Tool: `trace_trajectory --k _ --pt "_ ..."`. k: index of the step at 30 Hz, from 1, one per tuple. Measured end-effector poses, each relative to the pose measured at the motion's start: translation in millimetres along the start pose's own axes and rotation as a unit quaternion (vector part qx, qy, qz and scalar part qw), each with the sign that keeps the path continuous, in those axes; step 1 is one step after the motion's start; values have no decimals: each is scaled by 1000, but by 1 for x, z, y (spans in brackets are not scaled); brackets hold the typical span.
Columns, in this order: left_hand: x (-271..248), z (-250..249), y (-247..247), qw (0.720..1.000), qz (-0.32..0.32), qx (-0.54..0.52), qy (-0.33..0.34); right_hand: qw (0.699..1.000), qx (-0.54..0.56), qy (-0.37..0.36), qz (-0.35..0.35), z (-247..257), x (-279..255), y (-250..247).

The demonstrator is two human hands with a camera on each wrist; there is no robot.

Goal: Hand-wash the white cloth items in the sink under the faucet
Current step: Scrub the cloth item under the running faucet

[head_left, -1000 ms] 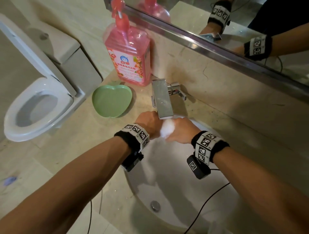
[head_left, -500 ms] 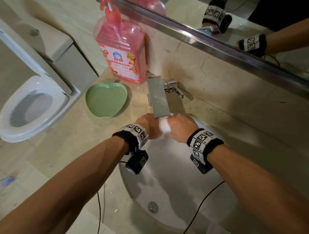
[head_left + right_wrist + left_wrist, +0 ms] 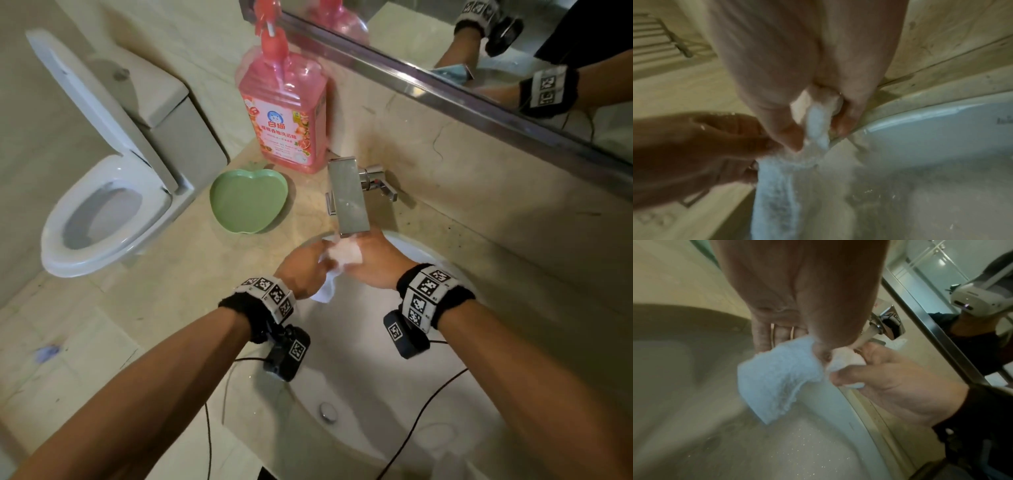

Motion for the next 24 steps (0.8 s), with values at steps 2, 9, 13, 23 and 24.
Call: trace_trajectory --k 2,9,13,23,24 --pt "-3 5 -5 999 -35 -11 -27 996 83 15 -24 0 -1 2" --pt "-2 11 -8 991 21 -132 0 958 280 14 -62 11 0 4" --pt "6 6 -13 988 24 -139 61 966 241 41 -81 3 1 2" --pt "17 -7 -32 996 -12 -45 76 973 188 93 -94 -1 -11 -12" --pt "16 -11 -33 994 -2 -66 88 974 189 89 -85 -2 -15 -14"
Point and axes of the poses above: each hand's wrist, its own x-axis towards the middle knuckle, its own y-axis out of the palm, z = x × y, the point moved 3 cm from there along x, towards the middle knuckle, and after that the axes turned 11 degrees about x, right-handed, at the moved point
